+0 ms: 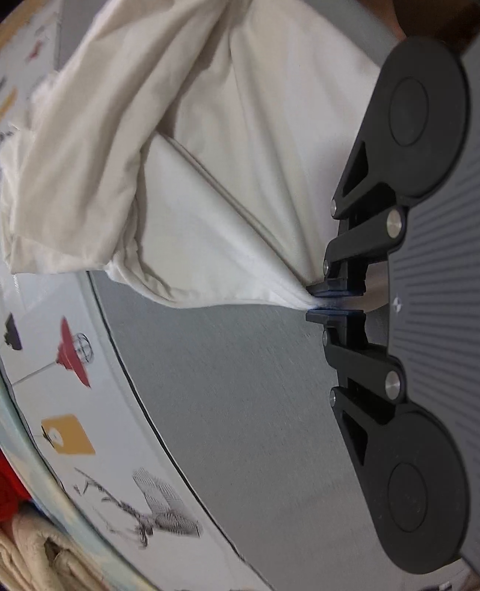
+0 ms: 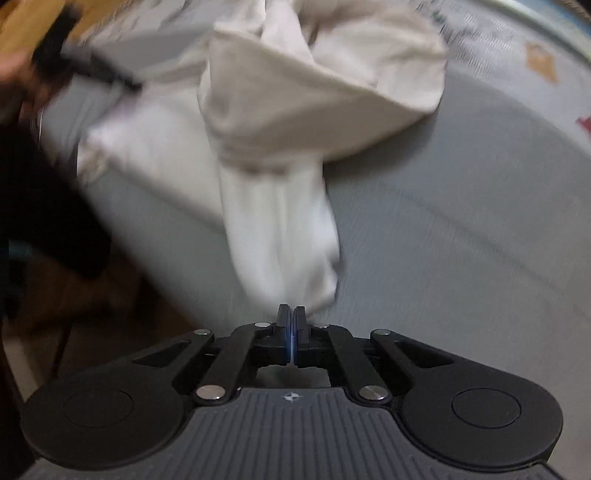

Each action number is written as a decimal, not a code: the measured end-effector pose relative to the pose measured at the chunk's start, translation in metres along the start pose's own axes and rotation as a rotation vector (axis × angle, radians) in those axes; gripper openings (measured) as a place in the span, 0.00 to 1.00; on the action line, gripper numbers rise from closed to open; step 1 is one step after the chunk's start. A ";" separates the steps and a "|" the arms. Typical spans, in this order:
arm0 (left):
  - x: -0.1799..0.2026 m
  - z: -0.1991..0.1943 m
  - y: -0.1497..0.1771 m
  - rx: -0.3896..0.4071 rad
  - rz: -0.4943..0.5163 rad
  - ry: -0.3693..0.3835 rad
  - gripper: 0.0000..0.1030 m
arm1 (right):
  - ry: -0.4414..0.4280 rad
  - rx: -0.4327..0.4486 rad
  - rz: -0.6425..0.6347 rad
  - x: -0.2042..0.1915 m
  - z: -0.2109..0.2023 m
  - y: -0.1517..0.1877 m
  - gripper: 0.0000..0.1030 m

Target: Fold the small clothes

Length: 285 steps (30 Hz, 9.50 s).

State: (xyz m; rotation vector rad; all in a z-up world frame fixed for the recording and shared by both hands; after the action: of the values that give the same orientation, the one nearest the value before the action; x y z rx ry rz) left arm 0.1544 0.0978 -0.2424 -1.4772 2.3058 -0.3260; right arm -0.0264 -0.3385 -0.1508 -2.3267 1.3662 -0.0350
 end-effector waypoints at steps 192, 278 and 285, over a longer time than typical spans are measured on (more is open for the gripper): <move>-0.398 -0.051 0.068 0.111 -1.219 -0.893 0.35 | 0.361 0.342 0.522 0.151 0.117 -0.236 0.53; 0.023 -0.018 -0.144 0.349 -0.165 0.062 0.37 | 0.886 0.542 1.141 0.423 0.016 -0.079 0.00; 0.012 -0.035 -0.160 0.409 -0.168 0.044 0.37 | 0.844 1.219 1.120 0.394 -0.120 -0.106 0.00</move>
State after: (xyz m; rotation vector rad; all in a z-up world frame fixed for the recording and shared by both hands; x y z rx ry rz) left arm 0.2661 0.0189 -0.1509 -1.4589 1.9924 -0.8301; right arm 0.2343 -0.6666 -0.0787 -0.3665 1.9612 -1.1811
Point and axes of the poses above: each gripper's, at about its wrist camera, not at the fingertips, and z roughly the way its jaws point, x to its right, y to its underside, the point moved 9 cm from there along z, roughly the way its jaws point, and after that the axes turned 10 degrees about x, right-handed, at the moved point
